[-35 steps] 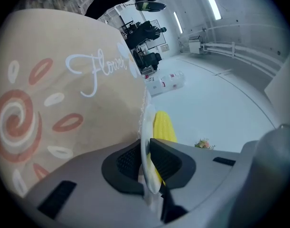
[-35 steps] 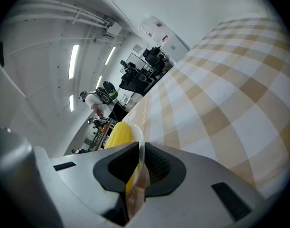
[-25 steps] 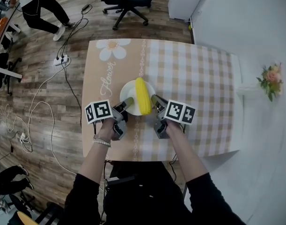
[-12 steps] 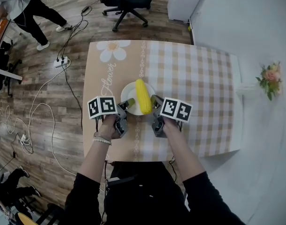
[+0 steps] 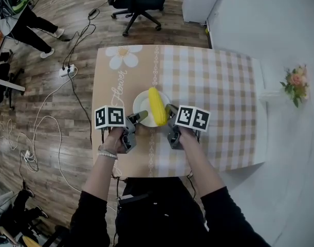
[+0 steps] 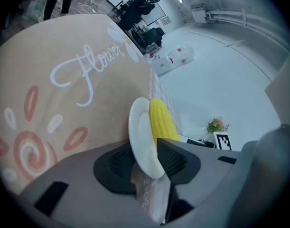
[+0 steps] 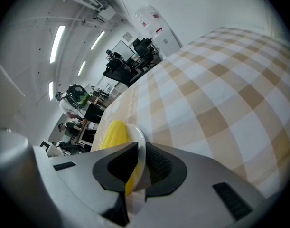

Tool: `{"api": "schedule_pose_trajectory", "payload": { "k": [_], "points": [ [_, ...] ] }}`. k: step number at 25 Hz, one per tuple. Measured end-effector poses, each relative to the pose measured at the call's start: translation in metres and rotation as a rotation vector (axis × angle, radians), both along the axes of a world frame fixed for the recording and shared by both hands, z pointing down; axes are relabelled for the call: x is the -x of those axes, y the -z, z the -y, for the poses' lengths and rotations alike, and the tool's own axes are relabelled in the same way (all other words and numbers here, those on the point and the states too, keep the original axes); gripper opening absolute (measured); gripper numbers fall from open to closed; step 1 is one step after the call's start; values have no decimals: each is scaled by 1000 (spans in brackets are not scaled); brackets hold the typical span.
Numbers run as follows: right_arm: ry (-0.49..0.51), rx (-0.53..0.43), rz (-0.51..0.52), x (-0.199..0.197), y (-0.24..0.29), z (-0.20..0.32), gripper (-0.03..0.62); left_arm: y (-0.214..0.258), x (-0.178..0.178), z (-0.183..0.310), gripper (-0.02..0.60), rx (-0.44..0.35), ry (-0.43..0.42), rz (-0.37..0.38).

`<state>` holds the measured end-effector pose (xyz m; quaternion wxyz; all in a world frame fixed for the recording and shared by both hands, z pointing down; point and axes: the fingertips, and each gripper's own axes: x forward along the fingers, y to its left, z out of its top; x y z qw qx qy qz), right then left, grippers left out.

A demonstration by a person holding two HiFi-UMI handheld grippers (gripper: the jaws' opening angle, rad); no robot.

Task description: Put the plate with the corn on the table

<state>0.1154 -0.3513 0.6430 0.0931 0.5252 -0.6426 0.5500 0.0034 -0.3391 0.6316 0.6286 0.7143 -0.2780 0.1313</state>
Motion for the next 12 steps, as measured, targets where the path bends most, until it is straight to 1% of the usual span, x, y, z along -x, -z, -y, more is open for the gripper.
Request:
{"api": "schedule_pose_trajectory", "payload": {
  "k": [4,7,12],
  "points": [
    [14,1,-3,1,0,-1,75,0,7,-6,133,-16,-24,30],
    [24,-1,-10,1,0,0,75,0,11,-10,133,-26,-25,32],
    [94,-17,-79,2,0,0,76,-2,23,-18,133,-17,-23,41]
  ]
}}
